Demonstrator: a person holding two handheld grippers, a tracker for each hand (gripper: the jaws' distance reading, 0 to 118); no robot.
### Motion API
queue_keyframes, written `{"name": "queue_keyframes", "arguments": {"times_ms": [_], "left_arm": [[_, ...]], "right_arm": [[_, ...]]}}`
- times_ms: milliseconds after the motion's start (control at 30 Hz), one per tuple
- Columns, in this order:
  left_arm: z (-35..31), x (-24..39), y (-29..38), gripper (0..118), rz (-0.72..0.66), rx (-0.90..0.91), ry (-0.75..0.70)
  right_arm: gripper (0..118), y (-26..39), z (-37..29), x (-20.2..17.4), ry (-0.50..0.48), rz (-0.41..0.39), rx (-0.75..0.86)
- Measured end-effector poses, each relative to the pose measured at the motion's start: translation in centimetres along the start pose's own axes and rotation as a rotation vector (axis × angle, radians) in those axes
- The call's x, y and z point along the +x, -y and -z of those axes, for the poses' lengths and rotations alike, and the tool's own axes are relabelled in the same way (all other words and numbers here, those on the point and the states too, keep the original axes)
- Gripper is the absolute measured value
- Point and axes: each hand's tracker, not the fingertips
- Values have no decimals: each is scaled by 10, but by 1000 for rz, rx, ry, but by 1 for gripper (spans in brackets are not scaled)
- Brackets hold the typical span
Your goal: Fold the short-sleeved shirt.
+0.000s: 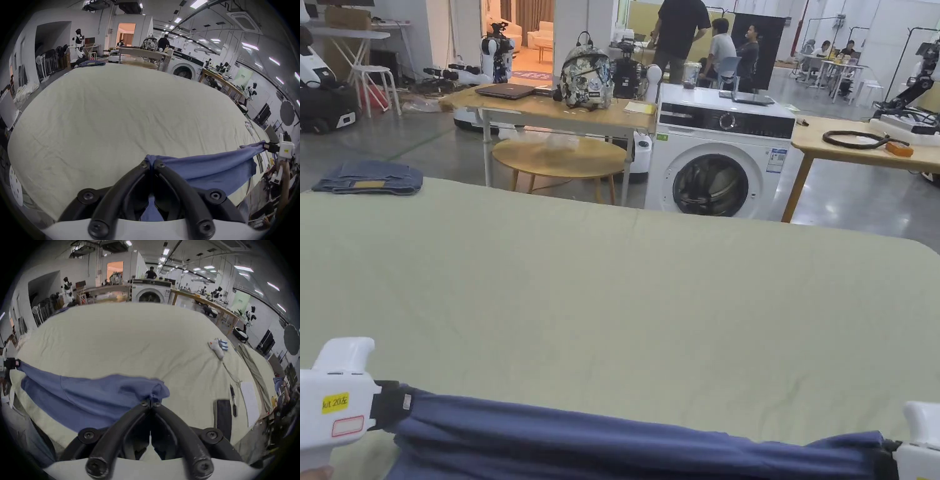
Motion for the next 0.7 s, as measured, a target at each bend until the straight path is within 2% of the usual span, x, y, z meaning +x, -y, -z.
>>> {"name": "queue_keyframes", "arguments": {"times_ms": [267, 433, 600, 633, 700], "left_arm": [[6, -11, 54, 0, 52, -128, -21], [22, -8, 79, 0, 121, -230, -62], [28, -2, 86, 0, 106, -222, -84], [29, -6, 83, 0, 84, -221, -80], [26, -8, 80, 13, 48, -217, -68]], "right_arm": [[0, 58, 11, -17, 27, -89, -219], [0, 79, 41, -6, 22, -54, -268], [2, 90, 54, -8, 27, -53, -285], [6, 89, 54, -8, 31, -52, -281], [46, 86, 49, -11, 35, -57, -280]]}}
